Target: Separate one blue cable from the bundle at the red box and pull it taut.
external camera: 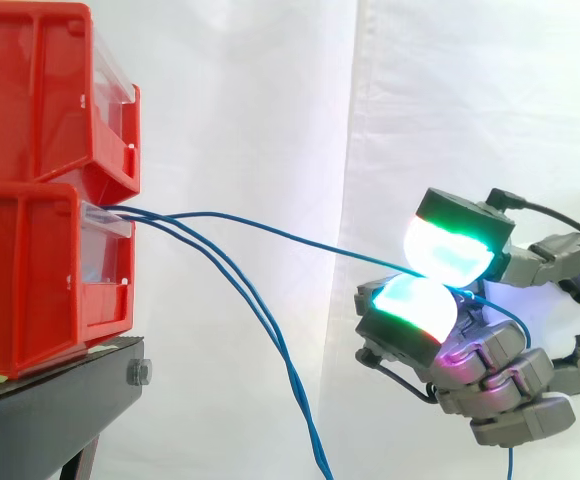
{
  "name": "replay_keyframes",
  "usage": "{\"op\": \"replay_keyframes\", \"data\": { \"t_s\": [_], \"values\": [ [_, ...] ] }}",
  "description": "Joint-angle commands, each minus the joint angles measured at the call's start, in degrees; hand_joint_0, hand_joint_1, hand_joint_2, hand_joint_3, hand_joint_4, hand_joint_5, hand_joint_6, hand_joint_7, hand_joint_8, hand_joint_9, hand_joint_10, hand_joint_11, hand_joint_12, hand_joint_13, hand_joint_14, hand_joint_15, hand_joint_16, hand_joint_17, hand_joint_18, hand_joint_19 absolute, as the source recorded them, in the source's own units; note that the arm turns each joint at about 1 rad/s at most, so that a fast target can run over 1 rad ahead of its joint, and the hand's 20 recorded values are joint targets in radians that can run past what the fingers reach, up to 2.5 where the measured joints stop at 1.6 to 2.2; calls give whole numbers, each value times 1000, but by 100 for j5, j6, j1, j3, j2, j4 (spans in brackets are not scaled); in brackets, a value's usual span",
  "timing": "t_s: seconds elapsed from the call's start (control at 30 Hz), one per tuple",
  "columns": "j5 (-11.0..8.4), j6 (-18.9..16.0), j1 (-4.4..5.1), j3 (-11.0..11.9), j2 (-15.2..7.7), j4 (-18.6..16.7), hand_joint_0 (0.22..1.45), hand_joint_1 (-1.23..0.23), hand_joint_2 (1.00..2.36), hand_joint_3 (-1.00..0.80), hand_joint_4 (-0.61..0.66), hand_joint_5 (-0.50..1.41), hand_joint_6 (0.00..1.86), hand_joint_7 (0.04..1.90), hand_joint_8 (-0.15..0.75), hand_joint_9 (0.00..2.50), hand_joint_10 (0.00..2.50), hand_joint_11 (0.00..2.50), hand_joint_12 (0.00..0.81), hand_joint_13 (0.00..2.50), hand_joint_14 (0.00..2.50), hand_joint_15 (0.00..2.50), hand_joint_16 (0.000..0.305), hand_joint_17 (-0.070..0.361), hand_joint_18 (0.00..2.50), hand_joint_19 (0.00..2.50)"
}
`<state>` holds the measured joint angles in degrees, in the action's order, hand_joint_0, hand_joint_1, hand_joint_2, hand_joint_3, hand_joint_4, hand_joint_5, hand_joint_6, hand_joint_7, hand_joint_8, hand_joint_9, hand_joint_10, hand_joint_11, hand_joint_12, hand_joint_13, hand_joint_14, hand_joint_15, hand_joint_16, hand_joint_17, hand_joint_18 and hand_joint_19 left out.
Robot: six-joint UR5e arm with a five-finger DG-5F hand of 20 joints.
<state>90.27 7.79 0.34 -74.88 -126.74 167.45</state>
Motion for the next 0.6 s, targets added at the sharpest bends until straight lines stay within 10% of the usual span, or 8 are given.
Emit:
{"op": "replay_keyframes", "data": {
  "t_s": [0.0, 0.57],
  "values": [
    [0, 144, 1, 0, 0, -2, 839, -769, 1000, -496, -376, -200, 930, 1399, 310, 463, 2500, 1401, 354, 624, 2500, 1324, 36, 82, 1068, 1719],
    [0, 188, 1, 0, 0, -2, 837, -770, 1000, -494, -370, -200, 931, 1377, 304, 465, 2500, 1423, 351, 620, 2500, 1335, 36, 82, 1056, 1700]
  ]
}}
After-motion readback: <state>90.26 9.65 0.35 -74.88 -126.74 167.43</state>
